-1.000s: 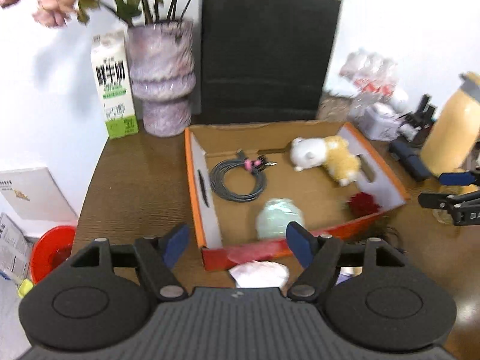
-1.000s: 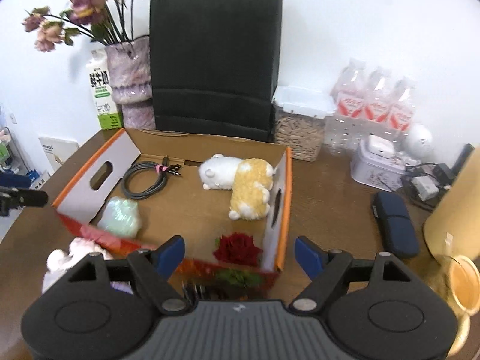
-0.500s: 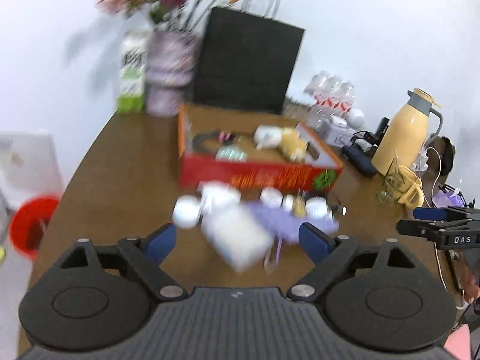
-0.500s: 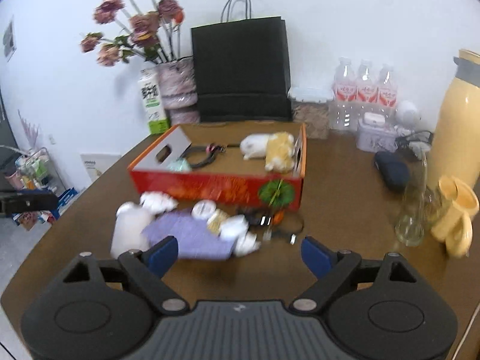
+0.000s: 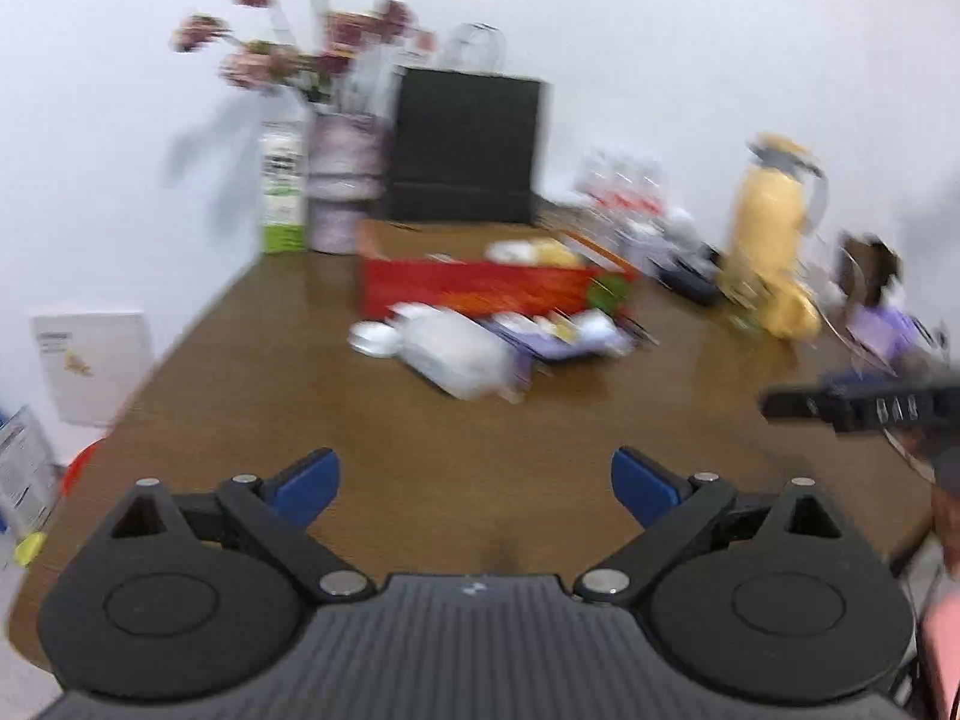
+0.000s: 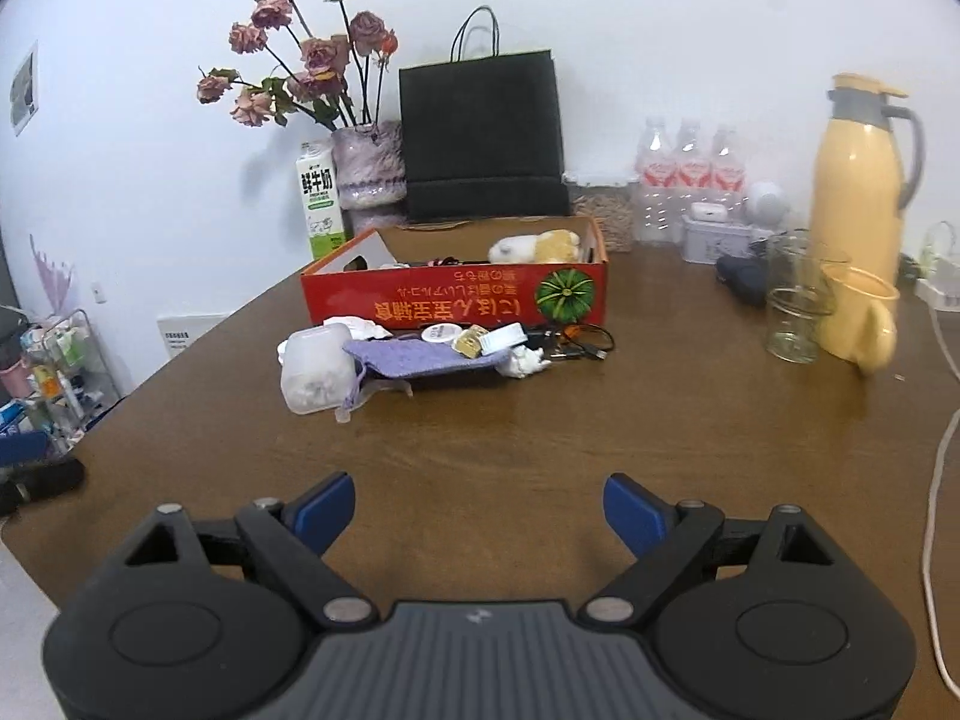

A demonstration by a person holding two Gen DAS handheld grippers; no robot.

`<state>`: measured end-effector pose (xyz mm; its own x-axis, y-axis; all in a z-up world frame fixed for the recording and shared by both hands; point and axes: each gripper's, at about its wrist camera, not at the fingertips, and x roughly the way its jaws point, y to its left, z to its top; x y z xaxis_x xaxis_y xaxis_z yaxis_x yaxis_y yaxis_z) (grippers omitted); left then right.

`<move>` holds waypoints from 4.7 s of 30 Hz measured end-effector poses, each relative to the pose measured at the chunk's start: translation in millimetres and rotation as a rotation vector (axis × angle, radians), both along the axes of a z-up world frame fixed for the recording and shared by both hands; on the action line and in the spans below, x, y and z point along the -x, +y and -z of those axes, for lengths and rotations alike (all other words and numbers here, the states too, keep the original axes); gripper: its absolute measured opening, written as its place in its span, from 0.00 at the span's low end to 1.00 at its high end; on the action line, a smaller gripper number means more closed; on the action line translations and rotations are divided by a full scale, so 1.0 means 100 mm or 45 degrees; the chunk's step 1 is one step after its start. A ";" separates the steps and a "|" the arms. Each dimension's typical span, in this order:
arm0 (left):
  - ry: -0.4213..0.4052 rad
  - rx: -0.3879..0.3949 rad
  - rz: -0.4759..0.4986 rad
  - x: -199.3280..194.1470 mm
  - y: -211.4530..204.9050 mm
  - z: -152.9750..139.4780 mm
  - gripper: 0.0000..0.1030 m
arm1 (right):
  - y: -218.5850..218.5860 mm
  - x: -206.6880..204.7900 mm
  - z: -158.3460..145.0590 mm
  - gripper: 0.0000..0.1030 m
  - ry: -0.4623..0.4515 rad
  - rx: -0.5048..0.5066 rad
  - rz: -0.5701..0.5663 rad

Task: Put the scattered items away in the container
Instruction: 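Withdraw both grippers from the box back toward the table items, then grasp the white ridged cap with the right gripper while the left grasps the round white container, then lower the white cap and round container into the box with both grippers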

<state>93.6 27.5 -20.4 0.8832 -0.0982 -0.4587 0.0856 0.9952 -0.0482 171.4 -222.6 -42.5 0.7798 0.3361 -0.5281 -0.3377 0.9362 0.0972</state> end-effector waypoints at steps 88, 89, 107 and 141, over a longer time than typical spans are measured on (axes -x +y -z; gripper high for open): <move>0.148 -0.111 0.129 -2.82 -0.47 -0.11 0.39 | 0.34 -2.21 0.46 0.37 -0.031 -0.018 -0.047; 0.142 -0.081 0.116 -2.70 -0.44 -0.14 0.39 | 0.36 -2.19 0.46 0.37 -0.042 -0.014 -0.054; 0.137 0.087 -0.074 -0.99 -0.07 -0.17 0.39 | 0.22 -0.60 0.25 0.37 -0.055 -0.128 -0.028; 0.101 0.167 -0.006 -0.79 0.02 -0.26 0.39 | -0.03 -0.10 0.04 0.37 -0.032 -0.130 0.062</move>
